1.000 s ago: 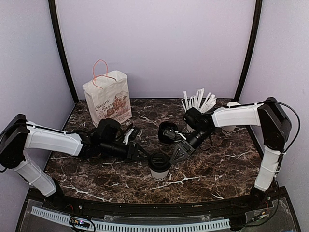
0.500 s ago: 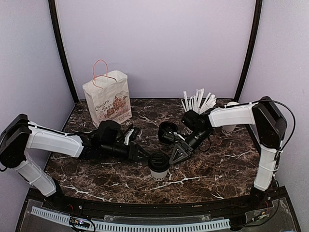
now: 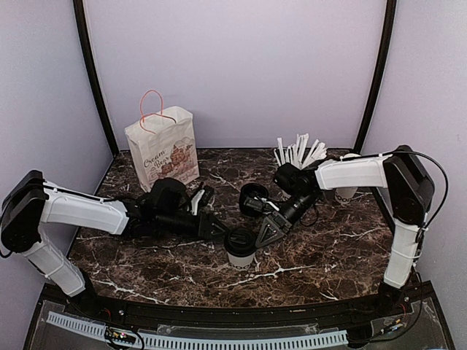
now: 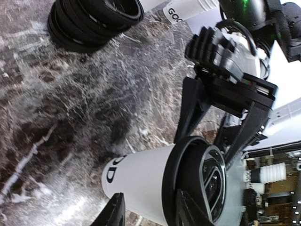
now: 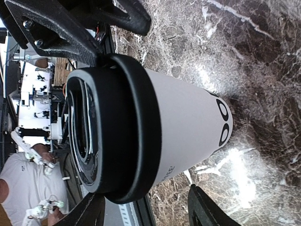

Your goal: Pack the takeout coffee

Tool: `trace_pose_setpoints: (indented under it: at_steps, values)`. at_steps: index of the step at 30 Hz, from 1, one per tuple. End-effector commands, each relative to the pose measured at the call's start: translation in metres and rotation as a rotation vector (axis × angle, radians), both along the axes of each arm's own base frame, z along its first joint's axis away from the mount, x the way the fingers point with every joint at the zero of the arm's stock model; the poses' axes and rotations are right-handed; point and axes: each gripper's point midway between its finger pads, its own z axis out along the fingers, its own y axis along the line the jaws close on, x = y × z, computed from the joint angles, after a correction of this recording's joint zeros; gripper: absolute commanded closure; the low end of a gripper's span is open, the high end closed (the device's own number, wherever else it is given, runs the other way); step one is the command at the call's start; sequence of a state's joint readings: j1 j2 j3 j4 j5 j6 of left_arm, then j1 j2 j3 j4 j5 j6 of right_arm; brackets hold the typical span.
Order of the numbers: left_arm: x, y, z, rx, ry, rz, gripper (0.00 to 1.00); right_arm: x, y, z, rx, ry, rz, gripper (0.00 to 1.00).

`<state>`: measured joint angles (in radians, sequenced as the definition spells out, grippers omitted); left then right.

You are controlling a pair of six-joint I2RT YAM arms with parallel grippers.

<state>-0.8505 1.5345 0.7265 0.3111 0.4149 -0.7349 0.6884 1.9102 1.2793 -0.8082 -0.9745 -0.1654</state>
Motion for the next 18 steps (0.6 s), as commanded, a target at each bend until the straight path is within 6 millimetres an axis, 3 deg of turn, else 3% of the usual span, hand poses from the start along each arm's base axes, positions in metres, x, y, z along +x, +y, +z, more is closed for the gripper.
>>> trace_pose_setpoints:
  at_steps: [1, 4, 10, 15, 18]
  values:
    - [0.001, 0.019, -0.028, 0.223, -0.037, 0.011, 0.61, 0.017, -0.006, -0.007, -0.030, -0.178, 0.020, 0.39]
    - [0.013, 0.007, -0.001, 0.152, -0.099, 0.012, 0.58, 0.014, -0.007, 0.006, 0.013, -0.188, 0.026, 0.36]
    - [0.028, -0.015, 0.047, 0.037, -0.144, -0.018, 0.54, 0.012, -0.009, 0.013, 0.033, -0.189, 0.038, 0.33]
    - [0.032, -0.013, 0.055, 0.069, -0.173, -0.015, 0.47, 0.008, -0.011, 0.013, 0.039, -0.187, 0.050, 0.33]
    - [0.021, -0.005, 0.051, 0.078, -0.148, -0.028, 0.44, 0.008, -0.012, 0.022, 0.052, -0.205, 0.054, 0.33]
